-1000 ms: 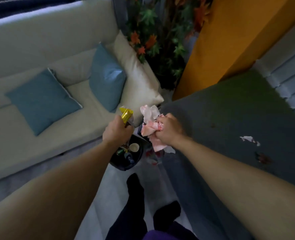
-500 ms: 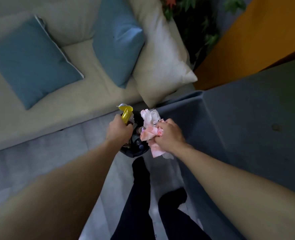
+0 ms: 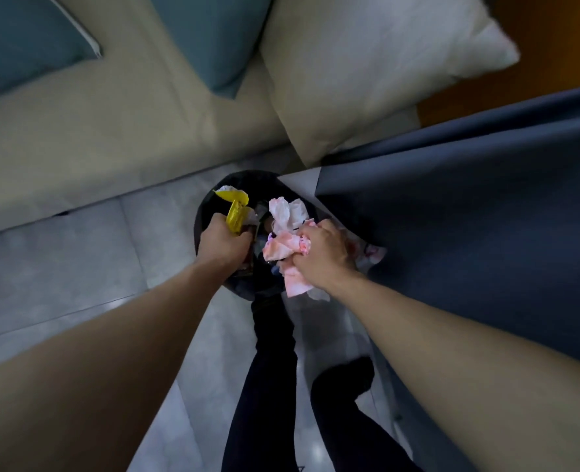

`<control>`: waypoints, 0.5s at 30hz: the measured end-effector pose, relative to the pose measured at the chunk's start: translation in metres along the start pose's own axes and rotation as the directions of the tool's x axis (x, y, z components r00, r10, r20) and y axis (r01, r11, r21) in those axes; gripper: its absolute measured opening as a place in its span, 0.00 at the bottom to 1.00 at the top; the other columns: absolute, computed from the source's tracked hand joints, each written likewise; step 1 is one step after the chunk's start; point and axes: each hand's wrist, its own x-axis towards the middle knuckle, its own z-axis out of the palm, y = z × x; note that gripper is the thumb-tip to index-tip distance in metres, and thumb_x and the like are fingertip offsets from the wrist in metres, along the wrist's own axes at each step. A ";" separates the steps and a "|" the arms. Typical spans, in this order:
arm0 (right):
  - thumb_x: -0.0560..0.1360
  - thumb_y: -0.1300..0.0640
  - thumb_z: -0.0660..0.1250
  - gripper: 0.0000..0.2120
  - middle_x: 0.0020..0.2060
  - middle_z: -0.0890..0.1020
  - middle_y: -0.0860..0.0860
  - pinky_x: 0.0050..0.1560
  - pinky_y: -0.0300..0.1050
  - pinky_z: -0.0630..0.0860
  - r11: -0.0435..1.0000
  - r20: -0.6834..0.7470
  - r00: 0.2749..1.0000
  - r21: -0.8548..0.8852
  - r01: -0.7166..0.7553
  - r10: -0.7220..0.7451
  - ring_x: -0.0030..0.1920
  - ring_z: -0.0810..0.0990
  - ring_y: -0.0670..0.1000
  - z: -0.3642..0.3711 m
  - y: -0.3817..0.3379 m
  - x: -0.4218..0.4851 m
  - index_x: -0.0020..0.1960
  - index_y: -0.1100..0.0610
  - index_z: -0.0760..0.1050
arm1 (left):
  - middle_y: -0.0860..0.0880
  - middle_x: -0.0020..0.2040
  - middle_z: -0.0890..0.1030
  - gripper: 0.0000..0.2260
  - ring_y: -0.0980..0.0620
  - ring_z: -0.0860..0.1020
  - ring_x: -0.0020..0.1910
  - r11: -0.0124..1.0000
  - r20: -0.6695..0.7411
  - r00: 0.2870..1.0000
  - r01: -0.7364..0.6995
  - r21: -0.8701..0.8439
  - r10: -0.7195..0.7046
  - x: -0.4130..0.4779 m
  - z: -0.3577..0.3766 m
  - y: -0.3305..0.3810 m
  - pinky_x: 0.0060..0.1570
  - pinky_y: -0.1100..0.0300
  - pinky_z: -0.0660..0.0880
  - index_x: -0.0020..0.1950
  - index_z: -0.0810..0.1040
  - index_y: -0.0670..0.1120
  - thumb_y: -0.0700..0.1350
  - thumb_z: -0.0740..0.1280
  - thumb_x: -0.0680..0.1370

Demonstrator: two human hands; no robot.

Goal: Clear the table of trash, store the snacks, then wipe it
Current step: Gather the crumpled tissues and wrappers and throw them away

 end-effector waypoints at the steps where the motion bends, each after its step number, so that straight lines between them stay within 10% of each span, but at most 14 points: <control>1: 0.73 0.54 0.73 0.25 0.62 0.70 0.52 0.62 0.48 0.71 1.000 0.004 1.000 0.002 -0.007 0.007 0.63 0.70 0.55 0.007 0.002 0.007 0.69 0.49 0.74 | 0.42 0.47 0.79 0.14 0.41 0.77 0.46 1.000 0.006 1.000 0.011 -0.002 -0.011 0.006 0.003 -0.005 0.44 0.52 0.73 0.56 0.72 0.42 0.48 0.68 0.75; 15: 0.70 0.47 0.77 0.40 0.76 0.63 0.52 0.74 0.44 0.54 0.994 0.123 0.986 -0.015 0.112 -0.109 0.76 0.57 0.55 0.028 -0.027 0.037 0.77 0.51 0.63 | 0.40 0.71 0.73 0.26 0.39 0.73 0.67 0.938 0.058 0.975 -0.220 0.269 0.212 0.031 -0.018 -0.029 0.65 0.49 0.72 0.76 0.64 0.44 0.46 0.63 0.79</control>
